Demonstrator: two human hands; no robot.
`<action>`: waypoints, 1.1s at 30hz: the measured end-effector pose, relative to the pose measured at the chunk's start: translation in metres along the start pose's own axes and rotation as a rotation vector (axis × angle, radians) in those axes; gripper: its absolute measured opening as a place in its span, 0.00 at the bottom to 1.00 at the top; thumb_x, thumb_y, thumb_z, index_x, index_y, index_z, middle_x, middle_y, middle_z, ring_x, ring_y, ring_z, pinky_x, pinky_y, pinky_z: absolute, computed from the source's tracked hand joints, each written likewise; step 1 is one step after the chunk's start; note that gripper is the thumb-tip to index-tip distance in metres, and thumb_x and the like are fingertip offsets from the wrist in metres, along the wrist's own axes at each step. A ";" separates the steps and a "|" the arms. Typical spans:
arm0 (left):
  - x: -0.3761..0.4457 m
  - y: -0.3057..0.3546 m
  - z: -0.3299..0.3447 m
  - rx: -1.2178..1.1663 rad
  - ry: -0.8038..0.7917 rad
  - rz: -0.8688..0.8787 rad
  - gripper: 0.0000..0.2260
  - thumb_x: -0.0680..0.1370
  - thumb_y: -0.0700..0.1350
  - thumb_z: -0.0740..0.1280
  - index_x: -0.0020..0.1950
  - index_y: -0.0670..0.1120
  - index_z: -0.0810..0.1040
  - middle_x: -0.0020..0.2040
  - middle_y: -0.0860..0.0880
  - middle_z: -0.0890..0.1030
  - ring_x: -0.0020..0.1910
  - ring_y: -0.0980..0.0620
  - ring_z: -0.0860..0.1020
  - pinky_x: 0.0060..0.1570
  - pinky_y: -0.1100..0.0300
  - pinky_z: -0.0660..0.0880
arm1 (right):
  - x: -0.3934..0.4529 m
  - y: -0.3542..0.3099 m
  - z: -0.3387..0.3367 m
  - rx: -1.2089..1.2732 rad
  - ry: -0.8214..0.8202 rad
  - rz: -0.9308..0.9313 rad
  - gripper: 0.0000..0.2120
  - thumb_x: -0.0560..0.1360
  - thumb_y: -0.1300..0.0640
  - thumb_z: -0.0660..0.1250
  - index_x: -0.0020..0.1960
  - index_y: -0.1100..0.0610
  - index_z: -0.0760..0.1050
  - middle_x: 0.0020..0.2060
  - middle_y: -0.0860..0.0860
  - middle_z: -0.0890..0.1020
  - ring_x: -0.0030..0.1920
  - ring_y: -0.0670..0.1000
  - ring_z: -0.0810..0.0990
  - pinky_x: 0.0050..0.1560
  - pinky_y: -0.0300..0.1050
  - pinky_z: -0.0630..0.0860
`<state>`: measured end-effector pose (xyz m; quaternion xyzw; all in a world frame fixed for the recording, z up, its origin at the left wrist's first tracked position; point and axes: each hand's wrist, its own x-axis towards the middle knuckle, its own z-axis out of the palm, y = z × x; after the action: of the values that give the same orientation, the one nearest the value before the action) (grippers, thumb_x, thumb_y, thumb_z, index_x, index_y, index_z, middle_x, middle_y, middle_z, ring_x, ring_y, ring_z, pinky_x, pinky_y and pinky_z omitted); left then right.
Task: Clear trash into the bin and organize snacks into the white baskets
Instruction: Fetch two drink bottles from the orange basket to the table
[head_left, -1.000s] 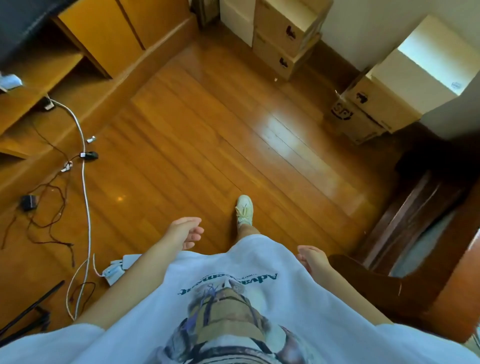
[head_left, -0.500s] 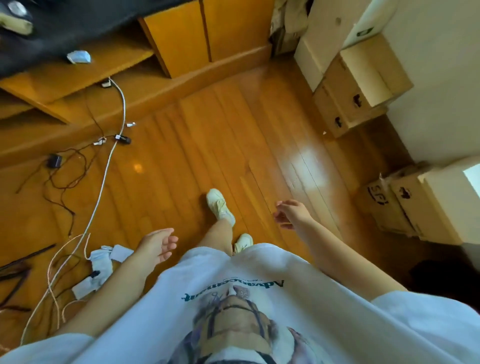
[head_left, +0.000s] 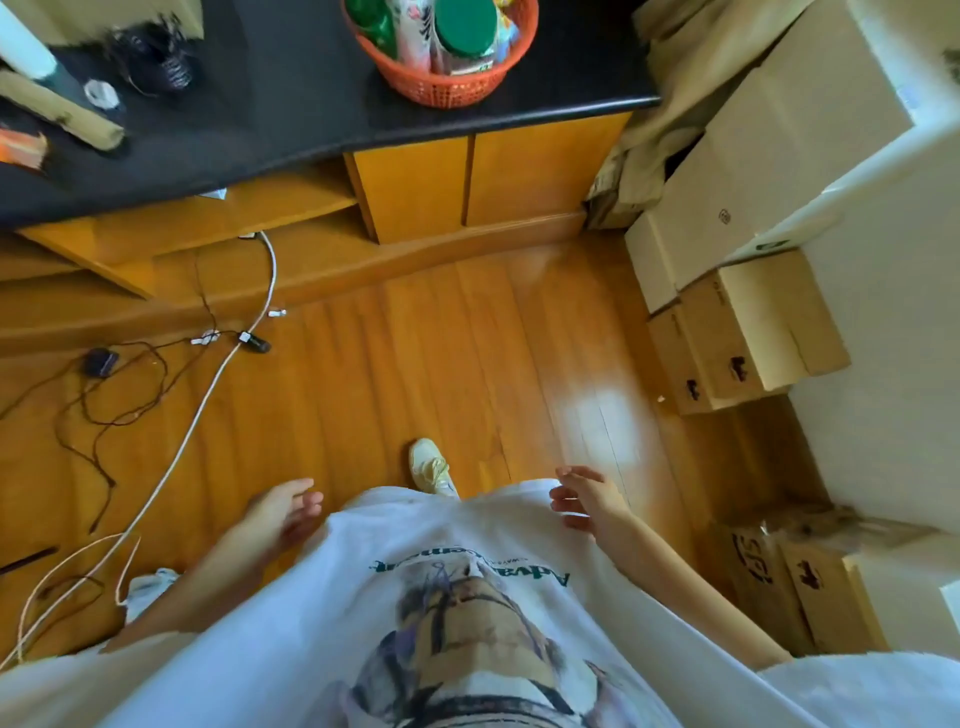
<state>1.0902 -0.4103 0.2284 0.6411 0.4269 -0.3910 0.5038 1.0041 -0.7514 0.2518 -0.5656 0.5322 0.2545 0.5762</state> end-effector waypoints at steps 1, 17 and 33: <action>0.004 0.022 0.010 0.013 -0.004 -0.006 0.04 0.81 0.40 0.57 0.52 0.45 0.70 0.38 0.48 0.75 0.26 0.58 0.77 0.31 0.66 0.69 | 0.004 -0.008 -0.002 0.031 0.014 0.003 0.02 0.77 0.61 0.61 0.47 0.57 0.72 0.33 0.54 0.76 0.32 0.51 0.75 0.32 0.40 0.68; 0.046 0.278 0.145 0.167 -0.148 0.109 0.05 0.79 0.43 0.61 0.46 0.49 0.75 0.37 0.49 0.78 0.30 0.57 0.75 0.29 0.65 0.68 | 0.114 -0.176 -0.032 0.071 0.121 0.199 0.09 0.78 0.63 0.57 0.40 0.53 0.68 0.35 0.55 0.75 0.33 0.53 0.75 0.36 0.43 0.72; 0.102 0.429 0.091 -0.306 0.169 -0.066 0.08 0.80 0.43 0.58 0.51 0.42 0.75 0.52 0.44 0.76 0.43 0.51 0.75 0.43 0.58 0.70 | 0.178 -0.561 0.100 -0.338 0.046 -0.528 0.13 0.73 0.63 0.62 0.56 0.58 0.76 0.36 0.46 0.78 0.42 0.50 0.76 0.43 0.40 0.71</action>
<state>1.5207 -0.5386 0.2504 0.5731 0.5431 -0.2825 0.5447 1.5931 -0.8433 0.2849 -0.7776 0.3299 0.1682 0.5082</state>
